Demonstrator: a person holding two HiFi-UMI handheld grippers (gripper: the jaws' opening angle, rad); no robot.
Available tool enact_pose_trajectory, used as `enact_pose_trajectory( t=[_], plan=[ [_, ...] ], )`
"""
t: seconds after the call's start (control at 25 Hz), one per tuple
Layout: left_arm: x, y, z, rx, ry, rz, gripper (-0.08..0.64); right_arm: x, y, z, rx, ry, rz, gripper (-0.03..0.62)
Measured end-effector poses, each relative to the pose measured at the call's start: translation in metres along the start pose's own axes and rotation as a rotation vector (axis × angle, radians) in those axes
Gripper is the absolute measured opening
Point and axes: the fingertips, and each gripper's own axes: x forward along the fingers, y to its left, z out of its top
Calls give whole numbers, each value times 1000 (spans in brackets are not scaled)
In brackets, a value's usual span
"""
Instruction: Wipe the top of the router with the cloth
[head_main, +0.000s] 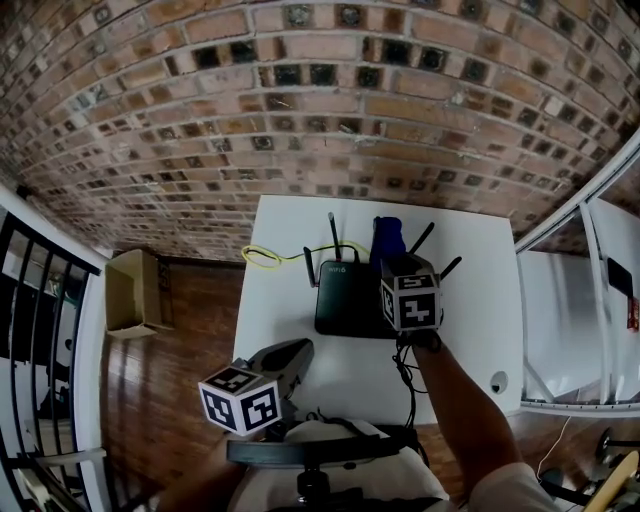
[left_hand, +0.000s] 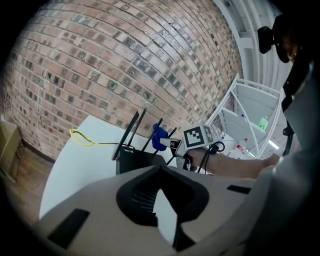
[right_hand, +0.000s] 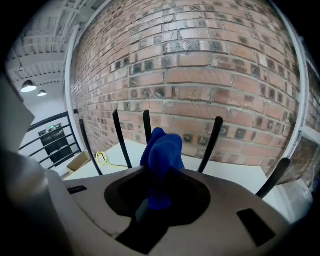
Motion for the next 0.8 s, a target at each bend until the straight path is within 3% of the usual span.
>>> enact_pose_trajectory(
  t=[0.52,0.8],
  plan=[
    [-4,9,-2,-22,-14,18,30,39,-1,-71,-19,265,0,120],
    [-5,8,1,-19,-19,9,30,21,1,-58,18,213,-2,120]
  ],
)
